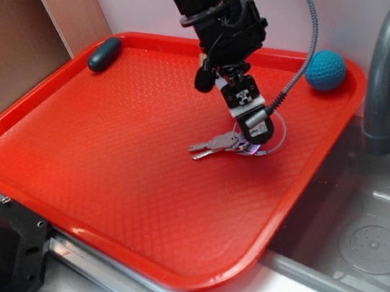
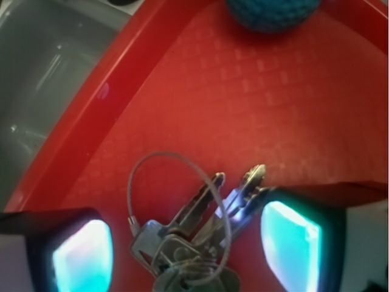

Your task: Grab the silver keys.

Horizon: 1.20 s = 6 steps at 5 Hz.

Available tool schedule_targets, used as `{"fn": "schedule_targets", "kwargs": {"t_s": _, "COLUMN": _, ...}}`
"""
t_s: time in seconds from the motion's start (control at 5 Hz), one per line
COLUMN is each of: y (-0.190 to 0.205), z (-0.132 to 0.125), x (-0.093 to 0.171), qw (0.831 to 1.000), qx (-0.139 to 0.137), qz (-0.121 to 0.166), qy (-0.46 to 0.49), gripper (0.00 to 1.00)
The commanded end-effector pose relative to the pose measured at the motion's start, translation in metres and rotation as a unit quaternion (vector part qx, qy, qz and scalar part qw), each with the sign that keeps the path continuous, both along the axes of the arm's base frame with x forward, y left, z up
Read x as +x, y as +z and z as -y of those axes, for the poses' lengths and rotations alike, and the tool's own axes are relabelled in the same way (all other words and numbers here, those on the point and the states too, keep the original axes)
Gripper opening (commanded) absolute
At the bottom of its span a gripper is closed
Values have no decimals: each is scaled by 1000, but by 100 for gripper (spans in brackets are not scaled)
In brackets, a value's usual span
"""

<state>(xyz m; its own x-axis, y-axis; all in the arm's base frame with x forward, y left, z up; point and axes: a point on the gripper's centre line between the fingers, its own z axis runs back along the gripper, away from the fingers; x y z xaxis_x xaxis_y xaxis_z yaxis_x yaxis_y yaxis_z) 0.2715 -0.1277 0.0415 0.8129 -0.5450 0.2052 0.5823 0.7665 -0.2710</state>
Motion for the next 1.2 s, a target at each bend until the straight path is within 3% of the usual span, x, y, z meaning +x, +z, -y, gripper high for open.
{"fn": "schedule_targets", "kwargs": {"t_s": 0.0, "y": 8, "z": 12, "x": 13, "qw": 1000, "qx": 5, "qz": 24, "qy": -8, "gripper": 100}}
{"fn": "schedule_targets", "kwargs": {"t_s": 0.2, "y": 1, "z": 16, "x": 17, "qw": 1000, "qx": 12, "qz": 21, "qy": -13, "gripper": 100}}
{"fn": "schedule_targets", "kwargs": {"t_s": 0.4, "y": -5, "z": 20, "x": 19, "qw": 1000, "qx": 21, "qz": 18, "qy": -13, "gripper": 0}}
{"fn": "schedule_targets", "kwargs": {"t_s": 1.0, "y": 12, "z": 29, "x": 9, "qw": 999, "qx": 18, "qz": 38, "qy": -21, "gripper": 0}}
